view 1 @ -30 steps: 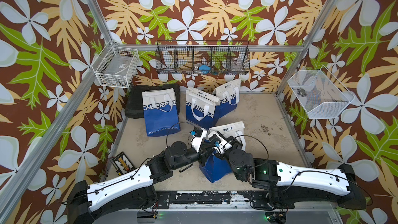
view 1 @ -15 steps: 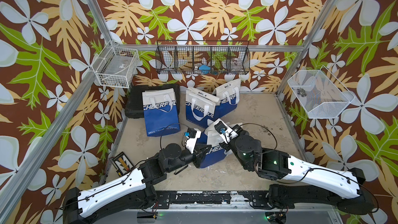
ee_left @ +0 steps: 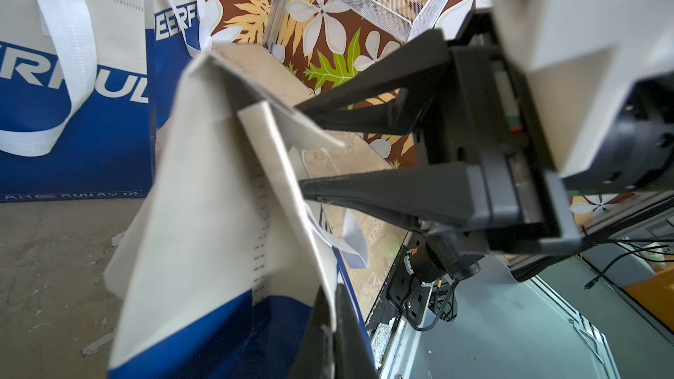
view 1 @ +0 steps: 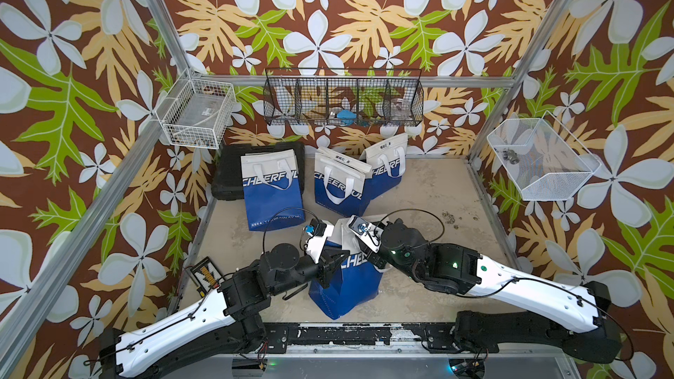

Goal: Open the takeout bag
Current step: Open the takeout bag at the center of the board.

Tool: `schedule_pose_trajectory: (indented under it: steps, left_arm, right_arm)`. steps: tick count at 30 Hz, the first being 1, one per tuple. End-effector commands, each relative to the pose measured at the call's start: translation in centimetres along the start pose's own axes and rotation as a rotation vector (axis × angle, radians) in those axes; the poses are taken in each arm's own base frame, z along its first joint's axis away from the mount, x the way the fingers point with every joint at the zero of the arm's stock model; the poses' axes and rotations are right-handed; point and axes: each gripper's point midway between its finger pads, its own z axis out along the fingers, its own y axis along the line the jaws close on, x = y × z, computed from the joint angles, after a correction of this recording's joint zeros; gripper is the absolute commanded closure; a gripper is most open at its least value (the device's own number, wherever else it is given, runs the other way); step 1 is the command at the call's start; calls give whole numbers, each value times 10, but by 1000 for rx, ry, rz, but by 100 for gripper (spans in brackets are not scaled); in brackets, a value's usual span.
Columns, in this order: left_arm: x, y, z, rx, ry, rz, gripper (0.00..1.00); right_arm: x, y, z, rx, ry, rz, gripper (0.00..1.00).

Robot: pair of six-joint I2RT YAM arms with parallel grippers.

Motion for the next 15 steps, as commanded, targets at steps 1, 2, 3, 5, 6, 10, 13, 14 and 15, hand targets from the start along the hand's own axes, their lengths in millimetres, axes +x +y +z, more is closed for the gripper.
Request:
schedule_pose_trajectory:
  steps: [1,2,3,5,6,10,13,14,15]
  left_arm:
    - [-9,-10,-2,43,-22,3,100]
    - [-9,-10,-2,42,-18,2,100]
    - [-9,-11,-2,44,-15,2,100]
    - [-7,-11,-1,44,-9,0,100]
    - [-6,-10,0,43,-7,0,100]
    - [-2,-8,1,41,2,-6,100]
    - [-1,-9,2,44,8,-7,100]
    - [0,-9,2,47,11,-8,100]
    - [0,-10,2,51,13,-9,100]
  right_arm:
    - [-1,1,3,7,-17,35,58]
    - [0,-5,5,45,-15,37,61]
    - [1,-13,6,98,-15,41,64]
    - [-2,-21,6,146,-32,45,66]
    - [-6,-22,5,149,-51,54,66]
    - [-22,-17,2,105,-109,78,69]
    - [-32,-13,-1,63,-151,91,68]
    - [-34,-13,-1,61,-159,95,67]
    - [-36,-11,-1,51,-163,95,67]
